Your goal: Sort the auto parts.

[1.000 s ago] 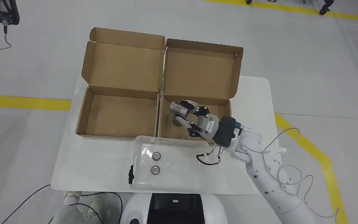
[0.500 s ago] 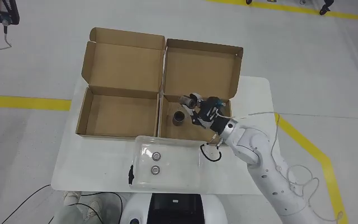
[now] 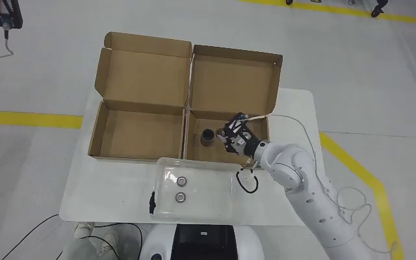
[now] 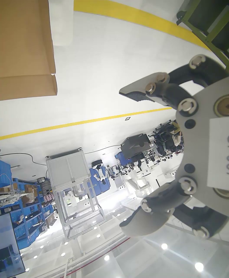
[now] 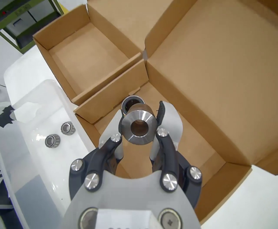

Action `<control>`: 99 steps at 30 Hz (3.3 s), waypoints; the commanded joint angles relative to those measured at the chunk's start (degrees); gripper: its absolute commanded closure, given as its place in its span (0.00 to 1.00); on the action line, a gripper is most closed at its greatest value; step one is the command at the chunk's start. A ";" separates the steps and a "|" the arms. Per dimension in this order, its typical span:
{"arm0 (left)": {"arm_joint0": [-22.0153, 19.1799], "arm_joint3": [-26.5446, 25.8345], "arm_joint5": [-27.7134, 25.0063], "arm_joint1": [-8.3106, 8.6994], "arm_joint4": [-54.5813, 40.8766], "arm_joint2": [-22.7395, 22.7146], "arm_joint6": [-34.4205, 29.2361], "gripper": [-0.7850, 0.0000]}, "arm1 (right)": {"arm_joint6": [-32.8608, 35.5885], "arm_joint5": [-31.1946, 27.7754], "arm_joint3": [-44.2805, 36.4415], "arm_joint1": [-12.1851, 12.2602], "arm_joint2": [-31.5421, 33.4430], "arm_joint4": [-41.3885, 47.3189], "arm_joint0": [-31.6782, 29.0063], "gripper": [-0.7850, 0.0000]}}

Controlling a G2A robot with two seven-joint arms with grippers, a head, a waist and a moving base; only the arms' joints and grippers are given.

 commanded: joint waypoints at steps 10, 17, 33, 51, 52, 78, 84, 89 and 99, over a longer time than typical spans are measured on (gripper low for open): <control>0.00 0.00 0.00 0.00 0.00 0.00 0.00 0.00 | 9.48 5.15 3.45 -0.55 -1.75 3.04 2.90 1.00; 0.00 0.00 0.00 0.00 0.00 0.00 0.00 0.00 | 12.67 7.04 8.05 -1.43 -4.54 4.22 6.65 1.00; 0.00 0.00 0.00 0.00 0.00 0.00 0.00 0.00 | 13.02 8.51 18.42 -3.74 -10.19 5.72 13.64 1.00; 0.00 0.00 0.00 0.00 0.00 0.00 0.00 0.00 | 12.91 8.33 23.16 -5.38 -12.94 6.62 17.08 0.60; 0.00 0.00 0.00 0.00 0.00 0.00 0.00 0.00 | 12.93 8.32 23.10 -5.38 -12.89 6.59 17.02 0.57; 0.00 0.00 0.00 0.00 0.00 0.00 0.00 0.00 | 8.25 -8.19 -4.69 -2.26 -8.49 0.94 7.80 0.55; 0.00 0.00 0.00 0.00 0.00 0.00 0.00 0.00 | 2.71 -17.79 -5.93 -2.13 -9.69 1.82 8.71 0.54; 0.00 0.00 0.00 0.00 0.00 0.00 0.00 0.00 | -2.53 -28.15 -0.78 -2.52 -12.27 4.54 11.76 0.55; 0.00 0.00 0.00 0.00 0.00 0.00 0.00 0.00 | -10.09 -30.99 6.28 -3.69 -17.97 0.40 12.40 0.55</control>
